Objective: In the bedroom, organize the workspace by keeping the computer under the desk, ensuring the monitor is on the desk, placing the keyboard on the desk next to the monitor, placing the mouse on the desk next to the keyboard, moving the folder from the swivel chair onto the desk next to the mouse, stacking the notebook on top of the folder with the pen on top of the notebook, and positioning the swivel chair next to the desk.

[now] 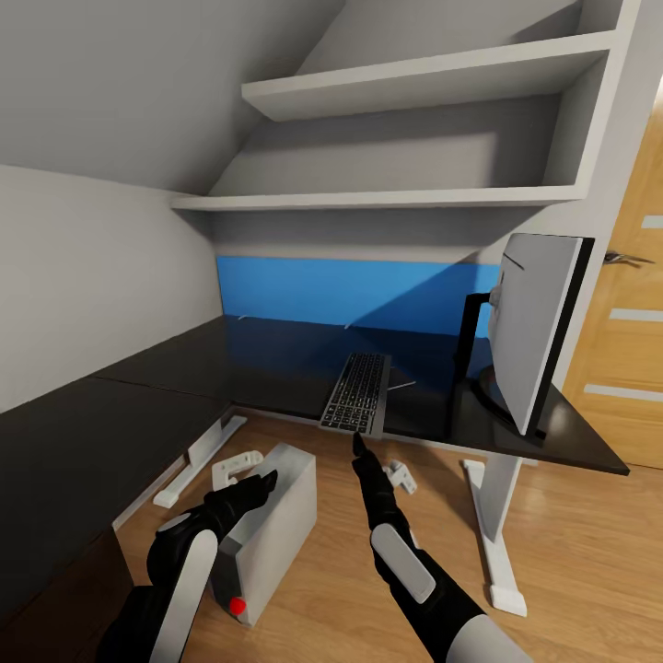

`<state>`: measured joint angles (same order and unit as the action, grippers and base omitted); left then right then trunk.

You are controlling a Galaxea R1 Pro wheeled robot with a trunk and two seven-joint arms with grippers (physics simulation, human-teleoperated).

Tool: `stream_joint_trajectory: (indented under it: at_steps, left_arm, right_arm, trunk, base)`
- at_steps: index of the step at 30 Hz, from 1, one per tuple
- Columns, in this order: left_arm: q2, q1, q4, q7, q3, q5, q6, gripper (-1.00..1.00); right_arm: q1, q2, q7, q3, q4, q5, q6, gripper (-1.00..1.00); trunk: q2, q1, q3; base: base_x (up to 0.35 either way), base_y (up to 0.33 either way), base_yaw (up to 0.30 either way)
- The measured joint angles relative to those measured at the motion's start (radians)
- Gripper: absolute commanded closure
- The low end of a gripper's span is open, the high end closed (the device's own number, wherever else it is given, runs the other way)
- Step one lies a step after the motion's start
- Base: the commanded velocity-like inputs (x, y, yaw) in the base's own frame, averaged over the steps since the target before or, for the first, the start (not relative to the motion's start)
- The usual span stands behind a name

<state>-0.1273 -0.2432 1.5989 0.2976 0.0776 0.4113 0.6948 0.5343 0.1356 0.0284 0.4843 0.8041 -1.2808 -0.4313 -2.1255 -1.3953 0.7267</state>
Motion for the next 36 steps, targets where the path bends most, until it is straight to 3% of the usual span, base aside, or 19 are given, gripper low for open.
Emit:
stream_joint_trajectory:
  at_steps: [4, 5, 6, 10, 14, 17, 28, 36]
  left_arm:
    - [0.000, 0.000, 0.000, 0.000, 0.000, 0.000, 0.000, -1.00]
    - [0.000, 0.000, -0.001, 0.000, 0.000, 0.001, 0.000, -1.00]
    - [0.000, 0.000, -0.002, -0.001, 0.000, 0.001, 0.000, -1.00]
    - [0.000, 0.000, -0.003, -0.001, 0.000, 0.001, 0.000, -1.00]
    - [0.000, 0.000, -0.003, -0.001, 0.000, 0.001, 0.000, -1.00]
    - [0.000, 0.000, -0.004, -0.002, 0.000, 0.001, 0.000, -1.00]
    - [0.000, 0.000, -0.004, -0.002, 0.000, 0.001, 0.000, -1.00]
    - [0.000, 0.000, -0.004, -0.002, 0.000, 0.000, 0.000, -1.00]
  right_arm:
    - [0.000, -0.002, -0.001, -0.002, 0.003, -0.046, 0.018, -1.00]
    - [0.000, -0.003, -0.001, -0.002, 0.005, -0.083, 0.033, -1.00]
    - [0.000, -0.004, 0.000, -0.003, 0.007, -0.193, 0.086, -1.00]
    - [0.000, -0.004, 0.001, 0.000, 0.008, -0.264, 0.124, -1.00]
    - [0.000, -0.002, 0.004, 0.015, 0.007, -0.272, 0.130, -1.00]
    - [0.000, -0.001, 0.004, 0.055, 0.009, -0.238, 0.132, -1.00]
    - [0.000, -0.001, 0.016, 0.070, 0.011, -0.219, 0.128, -1.00]
    - [0.000, 0.000, 0.157, 0.067, 0.011, -0.221, 0.125, -1.00]
  trunk:
    - [0.000, 0.000, 0.000]
    - [0.000, 0.000, 0.000]
    - [0.000, 0.000, 0.000]
    - [0.000, 0.000, 0.000]
    - [0.000, 0.000, 0.000]
    - [0.000, 0.000, 0.000]
    - [0.000, 0.000, 0.000]
    - [0.007, 0.004, -0.003]
  base:
    - [0.000, 0.000, 0.000]
    - [0.000, 0.000, 0.000]
    - [0.000, 0.000, 0.000]
    - [0.000, 0.000, 0.000]
    - [0.000, 0.000, 0.000]
    - [0.000, 0.000, 0.000]
    - [0.000, 0.000, 0.000]
    - [0.000, 0.000, 0.000]
